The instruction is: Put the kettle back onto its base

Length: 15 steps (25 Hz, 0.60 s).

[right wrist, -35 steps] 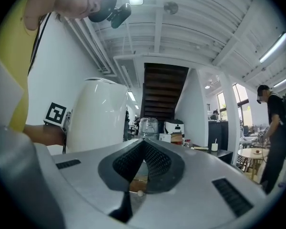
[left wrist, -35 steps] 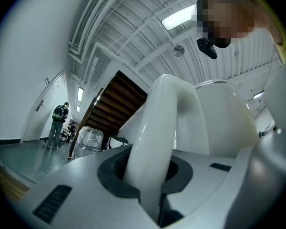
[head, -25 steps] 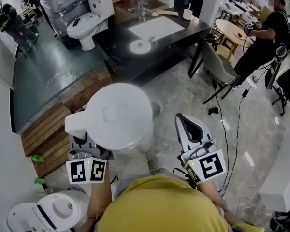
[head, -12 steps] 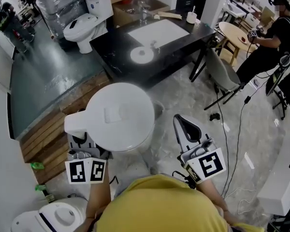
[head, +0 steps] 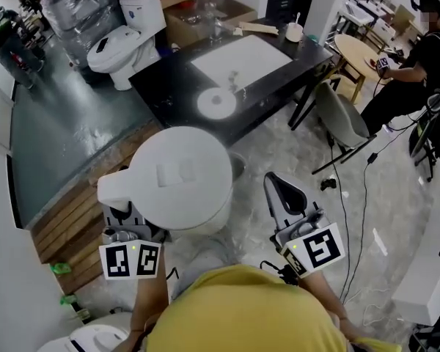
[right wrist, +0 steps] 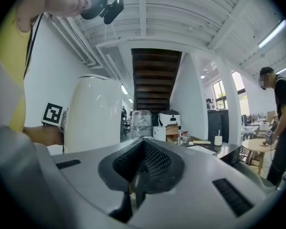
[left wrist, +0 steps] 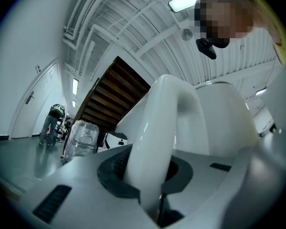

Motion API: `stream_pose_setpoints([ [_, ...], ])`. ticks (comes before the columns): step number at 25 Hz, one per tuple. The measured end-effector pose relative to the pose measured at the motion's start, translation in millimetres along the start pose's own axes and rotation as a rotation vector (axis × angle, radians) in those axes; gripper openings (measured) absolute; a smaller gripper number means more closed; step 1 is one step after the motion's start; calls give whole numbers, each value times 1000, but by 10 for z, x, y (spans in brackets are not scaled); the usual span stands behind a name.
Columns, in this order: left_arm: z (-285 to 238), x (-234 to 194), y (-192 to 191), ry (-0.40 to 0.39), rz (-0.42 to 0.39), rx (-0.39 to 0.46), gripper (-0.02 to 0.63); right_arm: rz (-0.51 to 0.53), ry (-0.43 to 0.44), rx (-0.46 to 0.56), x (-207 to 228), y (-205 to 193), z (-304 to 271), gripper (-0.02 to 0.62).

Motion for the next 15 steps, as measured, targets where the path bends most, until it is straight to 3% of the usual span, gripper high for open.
stream_pose_setpoints([
  [15, -1352, -265, -328, -121, 11, 1, 57, -21, -112, -7, 529, -107, -936, 15],
])
Point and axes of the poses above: the fingertips, and each gripper's own axes: z backward along the fingers, x to its right, y out of its top, the point moved 2 cm from there along z, backward along the fingers, and after that the axes turned 4 degrees about x, right-handed, at the moved point
